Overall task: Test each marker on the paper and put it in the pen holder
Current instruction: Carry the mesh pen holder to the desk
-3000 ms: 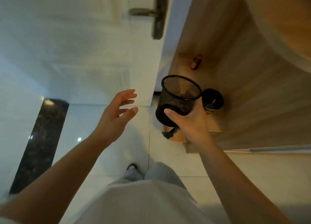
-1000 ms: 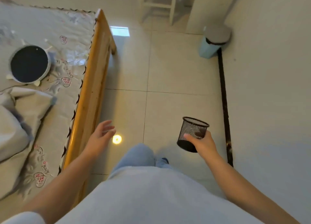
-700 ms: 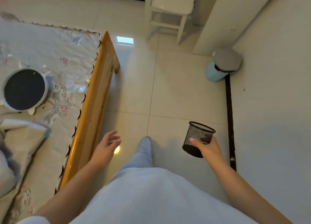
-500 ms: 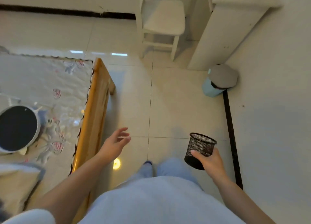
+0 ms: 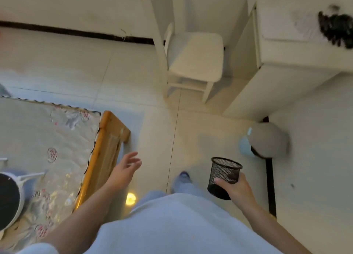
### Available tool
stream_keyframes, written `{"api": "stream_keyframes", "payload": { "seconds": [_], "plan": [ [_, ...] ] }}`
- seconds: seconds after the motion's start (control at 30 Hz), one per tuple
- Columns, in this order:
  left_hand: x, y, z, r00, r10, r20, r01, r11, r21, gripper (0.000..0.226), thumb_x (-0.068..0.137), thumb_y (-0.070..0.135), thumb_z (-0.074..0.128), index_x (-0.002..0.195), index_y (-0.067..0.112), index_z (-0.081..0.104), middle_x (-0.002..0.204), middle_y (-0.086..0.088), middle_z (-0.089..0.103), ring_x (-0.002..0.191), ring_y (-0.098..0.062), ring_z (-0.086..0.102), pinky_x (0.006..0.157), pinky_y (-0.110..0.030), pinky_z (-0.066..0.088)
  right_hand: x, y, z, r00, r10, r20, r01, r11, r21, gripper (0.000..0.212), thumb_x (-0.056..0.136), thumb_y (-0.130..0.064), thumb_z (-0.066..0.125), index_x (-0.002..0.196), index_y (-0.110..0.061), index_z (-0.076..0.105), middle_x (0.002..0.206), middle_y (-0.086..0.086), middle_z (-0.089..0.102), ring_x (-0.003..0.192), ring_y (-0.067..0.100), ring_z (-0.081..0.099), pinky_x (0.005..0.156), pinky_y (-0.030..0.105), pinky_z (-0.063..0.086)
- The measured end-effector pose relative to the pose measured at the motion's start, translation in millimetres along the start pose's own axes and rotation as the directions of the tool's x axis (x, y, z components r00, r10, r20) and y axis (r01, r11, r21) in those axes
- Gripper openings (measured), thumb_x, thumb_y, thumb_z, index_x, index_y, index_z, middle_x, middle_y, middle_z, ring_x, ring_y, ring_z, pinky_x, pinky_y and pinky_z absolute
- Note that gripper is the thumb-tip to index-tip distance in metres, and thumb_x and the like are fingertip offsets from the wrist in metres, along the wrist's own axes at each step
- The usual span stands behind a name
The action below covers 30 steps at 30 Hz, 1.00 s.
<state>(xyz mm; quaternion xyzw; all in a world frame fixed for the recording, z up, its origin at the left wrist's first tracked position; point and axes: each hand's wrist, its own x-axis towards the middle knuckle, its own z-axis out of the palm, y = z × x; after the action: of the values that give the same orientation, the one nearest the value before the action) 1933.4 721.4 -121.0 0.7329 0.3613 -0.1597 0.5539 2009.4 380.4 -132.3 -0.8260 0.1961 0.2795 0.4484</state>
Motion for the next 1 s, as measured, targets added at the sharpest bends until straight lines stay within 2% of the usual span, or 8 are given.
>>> {"api": "stream_keyframes", "payload": {
  "seconds": [0.17, 0.27, 0.4, 0.5, 0.6, 0.8, 0.93, 1.0],
  "plan": [
    [53.4, 53.4, -12.6, 0.995, -0.066, -0.073, 0.057, 0.992, -0.116, 0.027, 0.09, 0.03, 0.054, 0.115, 0.037, 0.046, 0.111, 0.006, 0.057, 0.103, -0.014, 0.054, 0.084, -0.031, 0.041, 84.5, -100.1, -19.6, 0.998, -0.049, 0.028, 0.05, 0.997, -0.054, 0.061, 0.063, -0.032, 0.082, 0.113, -0.014, 0.051, 0.099, -0.002, 0.063, 0.088, 0.017, 0.058, 0.07, 0.028, 0.041],
    [91.0, 82.6, -16.0, 0.993, -0.082, -0.082, 0.073, 0.991, -0.11, 0.028, 0.09, 0.028, 0.054, 0.116, 0.034, 0.046, 0.113, 0.003, 0.057, 0.105, -0.017, 0.054, 0.088, -0.035, 0.043, 130.8, -144.4, -21.1, 0.998, -0.068, 0.016, 0.069, 0.995, -0.076, 0.061, 0.062, -0.033, 0.083, 0.111, -0.017, 0.051, 0.098, -0.005, 0.063, 0.085, 0.013, 0.058, 0.065, 0.024, 0.04],
    [172.7, 132.0, -17.9, 0.997, -0.063, -0.049, 0.058, 0.995, -0.084, 0.027, 0.09, 0.022, 0.055, 0.114, 0.032, 0.048, 0.113, -0.001, 0.059, 0.102, -0.017, 0.056, 0.093, -0.038, 0.043, 197.1, -193.1, -18.5, 0.999, -0.053, 0.011, 0.053, 0.998, -0.04, 0.064, 0.061, -0.03, 0.084, 0.114, -0.013, 0.052, 0.102, 0.001, 0.065, 0.092, 0.019, 0.061, 0.079, 0.032, 0.045],
    [239.9, 189.5, -23.8, 1.0, -0.028, 0.008, 0.029, 0.998, -0.049, 0.026, 0.089, 0.019, 0.055, 0.112, 0.032, 0.05, 0.111, -0.001, 0.061, 0.097, -0.015, 0.058, 0.083, -0.032, 0.044, 231.8, -229.2, -19.5, 0.998, -0.033, -0.056, 0.035, 0.999, 0.037, 0.06, 0.064, -0.025, 0.083, 0.114, -0.011, 0.053, 0.1, 0.002, 0.065, 0.086, 0.016, 0.06, 0.072, 0.028, 0.043],
    [299.2, 255.6, -25.2, 0.997, 0.031, 0.068, -0.032, 0.999, 0.018, 0.025, 0.089, 0.019, 0.055, 0.111, 0.032, 0.051, 0.109, -0.001, 0.063, 0.095, -0.015, 0.06, 0.081, -0.033, 0.046, 256.8, -259.9, -28.0, 0.994, -0.021, -0.11, 0.029, 0.996, 0.078, 0.056, 0.065, -0.028, 0.082, 0.112, -0.016, 0.052, 0.093, -0.009, 0.061, 0.079, 0.002, 0.056, 0.061, 0.019, 0.039],
    [389.8, 383.7, 4.3, 0.965, 0.139, 0.224, -0.175, 0.974, 0.146, 0.025, 0.087, 0.02, 0.057, 0.108, 0.033, 0.054, 0.102, 0.005, 0.063, 0.094, -0.014, 0.059, 0.081, -0.031, 0.044, 305.7, -305.8, -55.3, 0.983, 0.056, -0.175, -0.011, 0.968, 0.25, 0.062, 0.068, -0.029, 0.08, 0.12, -0.011, 0.051, 0.109, 0.006, 0.063, 0.099, 0.024, 0.06, 0.086, 0.042, 0.05],
    [428.5, 449.9, 57.3, 0.937, 0.191, 0.291, -0.255, 0.945, 0.203, 0.022, 0.088, 0.023, 0.057, 0.108, 0.033, 0.054, 0.099, 0.01, 0.063, 0.086, -0.006, 0.058, 0.073, -0.024, 0.042, 346.2, -323.4, -87.5, 0.961, 0.098, -0.257, -0.01, 0.947, 0.321, 0.056, 0.067, -0.029, 0.081, 0.113, -0.016, 0.051, 0.097, -0.006, 0.062, 0.084, 0.006, 0.058, 0.062, 0.019, 0.042],
    [434.7, 470.7, 80.8, 0.933, 0.192, 0.304, -0.271, 0.931, 0.245, 0.022, 0.088, 0.026, 0.056, 0.109, 0.033, 0.054, 0.098, 0.013, 0.061, 0.085, -0.003, 0.057, 0.071, -0.024, 0.041, 361.7, -332.1, -103.0, 0.959, 0.097, -0.267, -0.003, 0.944, 0.331, 0.052, 0.066, -0.03, 0.081, 0.108, -0.021, 0.051, 0.091, -0.012, 0.06, 0.079, -0.002, 0.055, 0.057, 0.014, 0.038]
  ]
}}
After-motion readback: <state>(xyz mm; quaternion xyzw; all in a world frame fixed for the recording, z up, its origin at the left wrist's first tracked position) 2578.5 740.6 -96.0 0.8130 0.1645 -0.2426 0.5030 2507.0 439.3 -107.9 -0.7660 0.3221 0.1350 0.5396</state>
